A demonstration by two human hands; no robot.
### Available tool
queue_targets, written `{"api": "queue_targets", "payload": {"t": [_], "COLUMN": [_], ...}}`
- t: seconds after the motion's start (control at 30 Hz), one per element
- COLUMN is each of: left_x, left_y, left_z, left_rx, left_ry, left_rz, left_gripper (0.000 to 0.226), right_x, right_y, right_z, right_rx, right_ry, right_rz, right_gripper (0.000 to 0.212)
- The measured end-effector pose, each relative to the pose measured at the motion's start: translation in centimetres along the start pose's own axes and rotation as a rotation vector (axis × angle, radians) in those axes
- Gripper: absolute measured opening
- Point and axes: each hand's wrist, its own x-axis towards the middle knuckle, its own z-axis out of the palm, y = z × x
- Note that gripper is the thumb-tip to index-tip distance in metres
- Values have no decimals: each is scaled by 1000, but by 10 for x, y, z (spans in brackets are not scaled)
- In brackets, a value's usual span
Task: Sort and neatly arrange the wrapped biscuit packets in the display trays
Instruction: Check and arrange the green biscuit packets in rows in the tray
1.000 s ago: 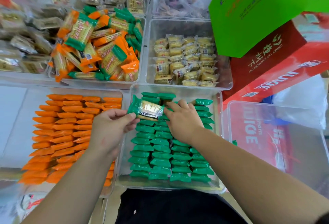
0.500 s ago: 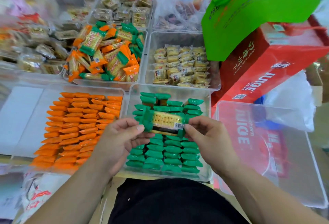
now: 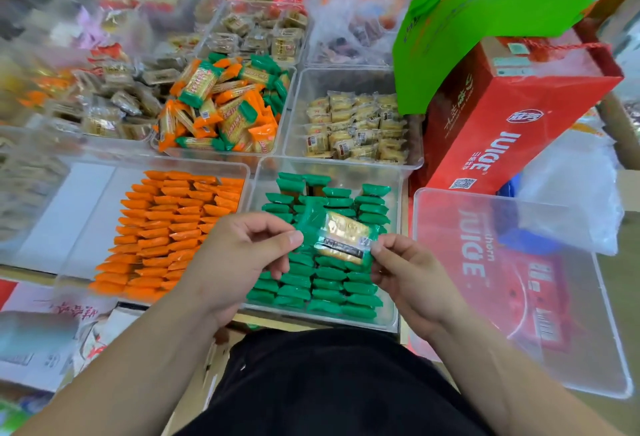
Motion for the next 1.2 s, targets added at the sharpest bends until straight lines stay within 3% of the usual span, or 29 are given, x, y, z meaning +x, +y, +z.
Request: {"api": "queue_targets", "payload": {"t": [0.1, 0.17, 0.27, 0.37, 0.43, 0.53, 0.6, 0.67, 0.8, 0.87, 1.0, 1.07, 1.2], "left_x": [-1, -3, -7, -10, -12, -16, -16, -14, -6, -3, 1, 1, 4], "left_y": [-4, -11, -20, -22, -21, -18, -15, -12, -8, -9, -13, -14, -16], "left_z": [-1, -2, 0, 1, -1, -4, -3, -3, -3, -3, -6, -4, -2], "left_rx": [-91, -159, -269, -392, -447, -338, -198, -141, -321, -361, -208, -104, 6], "left_ry": [72, 76, 56, 67, 41, -7, -14, -14, -54, -65, -27, 25, 94], "left_rz": [-82, -144, -170, -171, -153, -110, -92, -120, -291, -332, -275, -199, -47], "left_gripper": [6, 19, 25, 16, 17, 28, 18, 5, 16, 16, 21, 12, 12], "right_x": [-6, -10, -16, -22, -23, -25, -25, -23, -21, -21, -21, -19, -13], "right_y": [-9, -15, -20, -23, -25, -29, -29, -27, -23, -19, -15, -17, -26], "right_z": [-2, -2, 0, 1, -2, -4, -5, -5, 2, 2, 1, 3, 13], "right_rx": [208, 288, 214, 118, 78, -66, -193, -225, 102, 159, 24, -117, -184], "right_ry": [-73, -115, -165, -102, -64, -48, 16, 56, 3, -4, 24, 64, 116], "right_rz": [-15, -62, -141, -144, -118, -149, -154, -88, 223, 270, 182, 93, 9], "right_gripper": [8, 22, 32, 10, 28, 26, 13, 24, 38, 40, 27, 18, 19]}}
